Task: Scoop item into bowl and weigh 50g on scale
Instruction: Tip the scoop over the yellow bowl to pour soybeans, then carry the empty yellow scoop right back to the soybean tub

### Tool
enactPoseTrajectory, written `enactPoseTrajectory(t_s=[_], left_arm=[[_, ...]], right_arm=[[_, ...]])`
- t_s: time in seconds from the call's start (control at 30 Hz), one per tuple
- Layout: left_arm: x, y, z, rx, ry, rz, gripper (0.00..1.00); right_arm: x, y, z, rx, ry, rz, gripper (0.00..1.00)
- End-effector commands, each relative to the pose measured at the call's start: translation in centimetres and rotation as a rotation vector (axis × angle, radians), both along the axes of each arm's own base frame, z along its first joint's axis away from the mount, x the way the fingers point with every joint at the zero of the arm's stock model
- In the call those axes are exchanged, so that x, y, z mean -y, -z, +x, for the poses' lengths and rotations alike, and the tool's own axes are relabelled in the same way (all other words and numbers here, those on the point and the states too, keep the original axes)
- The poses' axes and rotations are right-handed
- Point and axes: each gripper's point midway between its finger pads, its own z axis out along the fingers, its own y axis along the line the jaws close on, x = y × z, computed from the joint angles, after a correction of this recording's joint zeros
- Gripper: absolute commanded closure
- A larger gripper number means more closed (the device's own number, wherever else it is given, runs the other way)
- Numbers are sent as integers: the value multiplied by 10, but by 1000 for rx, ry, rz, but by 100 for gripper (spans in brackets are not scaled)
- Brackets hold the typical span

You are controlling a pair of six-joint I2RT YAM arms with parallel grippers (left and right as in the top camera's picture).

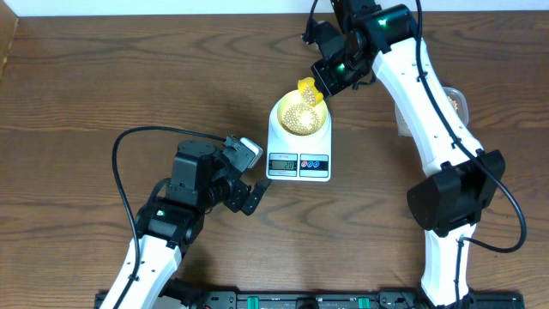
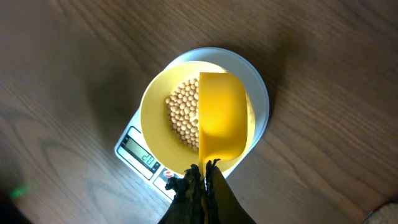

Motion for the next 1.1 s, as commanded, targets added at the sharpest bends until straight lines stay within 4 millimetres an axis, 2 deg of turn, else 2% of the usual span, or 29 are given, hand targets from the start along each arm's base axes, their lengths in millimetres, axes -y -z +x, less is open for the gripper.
enactPoseTrajectory(t_s=[0.0,0.2,0.47,0.6,0.77,0.9,0.97,1.07], left_arm=[[-2,-1,2,11,1,10,2],[-2,-1,2,11,1,10,3],[-2,-1,2,11,1,10,2],[-2,-1,2,11,1,10,2],[-2,-1,2,11,1,10,2],[-2,-1,2,11,1,10,2],[-2,-1,2,11,1,10,2],[-2,-1,2,11,1,10,2]], right_arm=[[-3,-15,0,73,-85,-6,99],[-10,-15,-3,101,-155,-28,99],[-7,-9,-2,192,-208,-239,99],[-9,-16,1,258,-234,-320,99],[-12,-20,3,264,-207,-295,99],[-14,-24,3,232,-166,-208,99],[-11,-29,5,211,-127,-158,99],[4,-42,10,184,-37,-86,99]])
